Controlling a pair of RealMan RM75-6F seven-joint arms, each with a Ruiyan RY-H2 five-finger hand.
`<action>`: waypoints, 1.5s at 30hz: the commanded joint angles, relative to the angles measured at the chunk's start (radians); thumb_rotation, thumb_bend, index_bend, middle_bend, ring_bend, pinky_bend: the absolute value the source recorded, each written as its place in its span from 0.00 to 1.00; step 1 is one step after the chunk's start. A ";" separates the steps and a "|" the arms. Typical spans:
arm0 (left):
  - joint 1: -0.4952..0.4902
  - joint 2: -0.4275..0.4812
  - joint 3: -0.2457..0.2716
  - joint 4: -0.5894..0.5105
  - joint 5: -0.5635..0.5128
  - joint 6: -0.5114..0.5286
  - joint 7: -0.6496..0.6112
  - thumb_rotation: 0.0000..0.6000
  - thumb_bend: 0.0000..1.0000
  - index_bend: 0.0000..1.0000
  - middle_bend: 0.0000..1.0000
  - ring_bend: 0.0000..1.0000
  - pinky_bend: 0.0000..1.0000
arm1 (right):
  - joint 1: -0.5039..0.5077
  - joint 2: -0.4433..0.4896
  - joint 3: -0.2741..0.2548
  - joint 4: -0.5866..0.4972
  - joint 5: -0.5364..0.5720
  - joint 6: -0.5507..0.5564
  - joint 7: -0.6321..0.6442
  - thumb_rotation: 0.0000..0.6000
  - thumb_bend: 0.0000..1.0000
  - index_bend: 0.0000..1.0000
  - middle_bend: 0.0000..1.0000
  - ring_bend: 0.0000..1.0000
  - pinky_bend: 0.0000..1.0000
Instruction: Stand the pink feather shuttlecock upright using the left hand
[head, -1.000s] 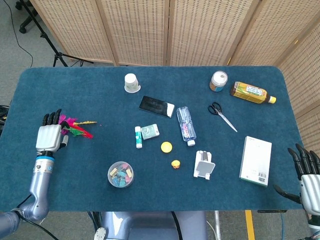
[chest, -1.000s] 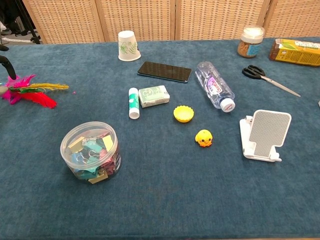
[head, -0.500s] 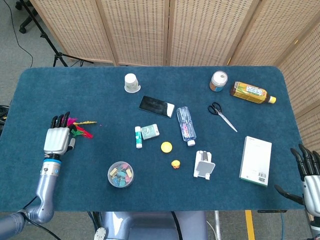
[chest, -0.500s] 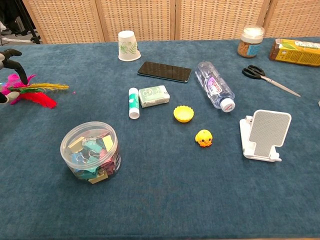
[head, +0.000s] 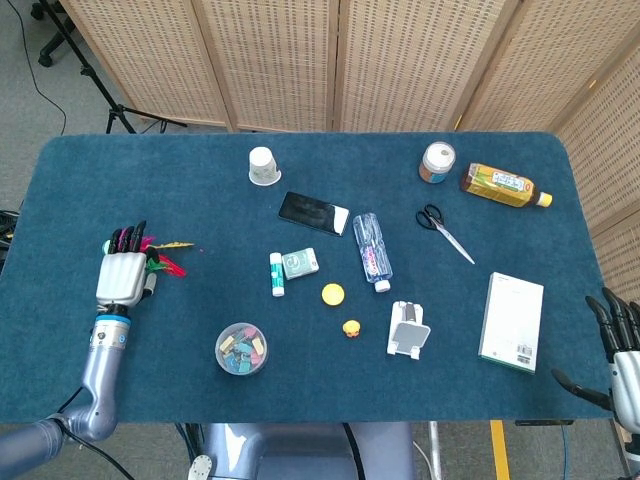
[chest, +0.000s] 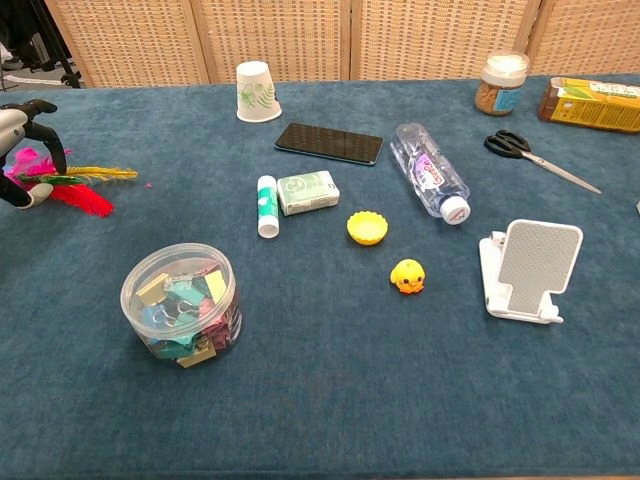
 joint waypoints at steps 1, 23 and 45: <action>-0.005 -0.009 -0.003 0.011 -0.002 -0.001 0.001 1.00 0.42 0.47 0.00 0.00 0.00 | 0.000 0.000 0.000 0.000 0.000 0.000 0.001 1.00 0.00 0.00 0.00 0.00 0.00; -0.017 -0.040 -0.001 0.062 0.024 -0.002 -0.040 1.00 0.48 0.57 0.00 0.00 0.00 | -0.001 0.001 0.000 -0.002 0.005 -0.005 0.002 1.00 0.00 0.00 0.00 0.00 0.00; -0.017 0.051 -0.093 -0.054 0.042 0.098 -0.091 1.00 0.48 0.58 0.00 0.00 0.00 | -0.001 -0.003 -0.004 -0.003 0.001 -0.009 -0.006 1.00 0.00 0.00 0.00 0.00 0.00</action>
